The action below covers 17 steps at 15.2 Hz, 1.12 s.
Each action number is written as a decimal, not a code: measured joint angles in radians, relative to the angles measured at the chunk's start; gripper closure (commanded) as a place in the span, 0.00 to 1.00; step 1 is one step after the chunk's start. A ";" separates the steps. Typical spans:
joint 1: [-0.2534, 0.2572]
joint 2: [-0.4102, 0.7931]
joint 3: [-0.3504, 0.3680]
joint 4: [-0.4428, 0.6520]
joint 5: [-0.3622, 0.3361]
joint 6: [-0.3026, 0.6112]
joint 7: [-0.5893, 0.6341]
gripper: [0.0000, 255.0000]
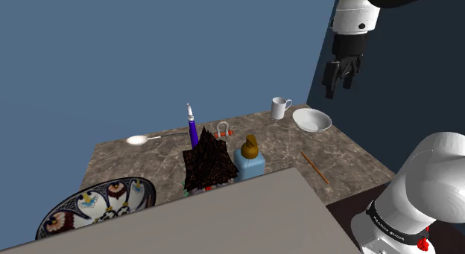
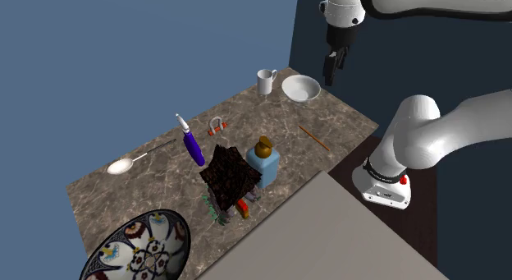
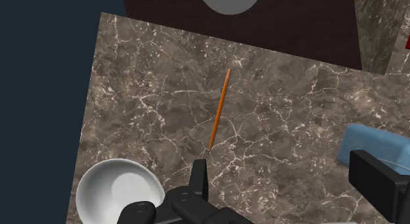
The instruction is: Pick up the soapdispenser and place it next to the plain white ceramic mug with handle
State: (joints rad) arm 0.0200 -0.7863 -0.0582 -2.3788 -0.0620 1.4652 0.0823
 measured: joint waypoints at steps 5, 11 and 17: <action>0.020 0.034 0.053 -0.020 0.051 0.064 0.071 0.00; 0.059 0.132 0.160 -0.025 0.139 0.193 0.209 0.00; 0.086 0.271 0.255 0.009 0.192 0.331 0.331 0.00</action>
State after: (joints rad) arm 0.1057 -0.5153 0.1971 -2.3699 0.1300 1.7964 0.4135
